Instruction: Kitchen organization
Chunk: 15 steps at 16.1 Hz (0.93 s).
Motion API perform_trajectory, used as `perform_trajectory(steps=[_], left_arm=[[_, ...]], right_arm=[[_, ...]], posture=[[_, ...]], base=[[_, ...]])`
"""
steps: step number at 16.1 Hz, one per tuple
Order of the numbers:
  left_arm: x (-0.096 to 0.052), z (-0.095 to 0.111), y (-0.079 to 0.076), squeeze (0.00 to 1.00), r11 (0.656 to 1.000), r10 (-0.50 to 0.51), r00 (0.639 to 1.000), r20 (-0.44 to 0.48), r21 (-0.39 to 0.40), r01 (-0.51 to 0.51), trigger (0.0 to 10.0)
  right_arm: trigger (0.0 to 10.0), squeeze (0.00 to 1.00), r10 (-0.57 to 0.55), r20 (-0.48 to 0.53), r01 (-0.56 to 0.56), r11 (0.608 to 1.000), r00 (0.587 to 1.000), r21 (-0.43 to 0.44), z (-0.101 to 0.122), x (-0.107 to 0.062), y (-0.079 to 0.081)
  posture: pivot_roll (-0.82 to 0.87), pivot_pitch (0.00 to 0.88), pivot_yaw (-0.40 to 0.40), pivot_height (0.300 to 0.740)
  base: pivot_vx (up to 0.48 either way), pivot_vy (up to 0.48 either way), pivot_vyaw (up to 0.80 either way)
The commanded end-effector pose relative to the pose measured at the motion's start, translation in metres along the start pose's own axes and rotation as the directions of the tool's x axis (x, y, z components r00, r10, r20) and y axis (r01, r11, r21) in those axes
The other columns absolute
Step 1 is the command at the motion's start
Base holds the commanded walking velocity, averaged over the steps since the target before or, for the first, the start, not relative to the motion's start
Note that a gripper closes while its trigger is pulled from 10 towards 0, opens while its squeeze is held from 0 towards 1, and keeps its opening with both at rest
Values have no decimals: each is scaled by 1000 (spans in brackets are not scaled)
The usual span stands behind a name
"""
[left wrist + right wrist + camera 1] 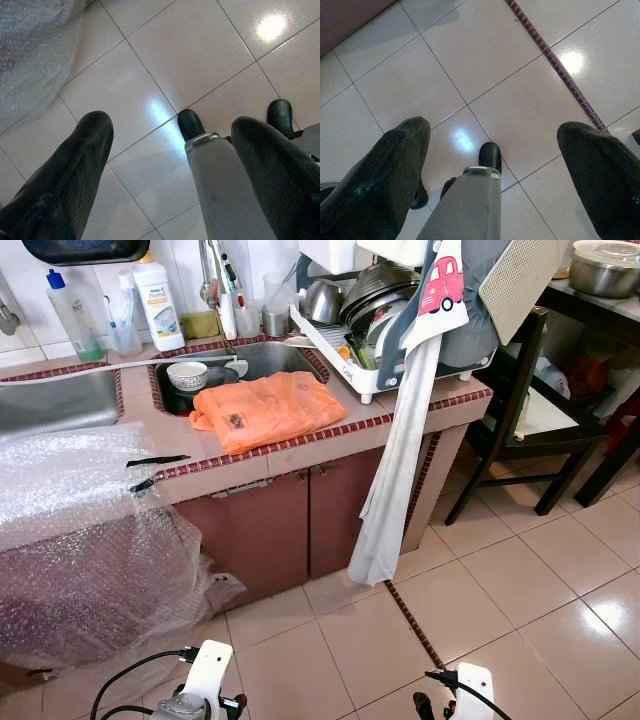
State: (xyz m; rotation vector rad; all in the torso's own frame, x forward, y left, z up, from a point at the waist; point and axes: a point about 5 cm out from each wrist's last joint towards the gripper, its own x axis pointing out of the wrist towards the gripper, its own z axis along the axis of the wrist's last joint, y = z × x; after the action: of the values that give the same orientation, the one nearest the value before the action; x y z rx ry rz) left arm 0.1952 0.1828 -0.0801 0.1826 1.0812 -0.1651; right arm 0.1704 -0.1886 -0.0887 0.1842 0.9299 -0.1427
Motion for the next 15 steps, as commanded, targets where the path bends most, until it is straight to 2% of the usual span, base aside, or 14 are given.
perform_trajectory(steps=[1, 7, 8, 10, 11, 15], left_arm=[[-12, 120, 2, 0, 983, 91, 951, 295, -178, -39, 10000], [-12, 120, 2, 0, 983, 91, 951, 295, -178, -39, 10000], [-11, 117, 0, 0, 982, 87, 954, 289, -188, -32, 10000], [-6, 103, -11, 0, 994, 35, 970, 243, -105, -10, 10000], [-6, 103, -11, 0, 997, 31, 970, 240, -82, -11, 10000], [-7, 107, -9, 0, 997, 42, 968, 247, -70, -25, 10000]], right_arm=[[10000, 0, -49, 99, 45, 998, 994, 39, 88, 12, 11], [10000, 0, -49, 99, 45, 998, 994, 39, 88, 12, 11], [10000, 0, -43, 96, 41, 999, 994, 18, 86, 12, 13], [10000, 0, -8, 66, 5, 999, 998, 52, 74, 12, 15], [10000, 0, -5, 62, 1, 998, 998, 69, 73, 12, 15], [10000, 0, -6, 56, 1, 996, 998, 91, 75, 13, 18]], posture=[[-3, 0, -40, 740], [-3, 0, -40, 740], [-7, 0, -50, 740], [3, 0, -44, 740], [4, 0, -38, 740], [7, 0, -27, 740]], base=[[0, 0, 0], [0, 0, 0], [0, 0, 0], [0, 0, 0], [0, 0, 0], [0, 0, 0]])
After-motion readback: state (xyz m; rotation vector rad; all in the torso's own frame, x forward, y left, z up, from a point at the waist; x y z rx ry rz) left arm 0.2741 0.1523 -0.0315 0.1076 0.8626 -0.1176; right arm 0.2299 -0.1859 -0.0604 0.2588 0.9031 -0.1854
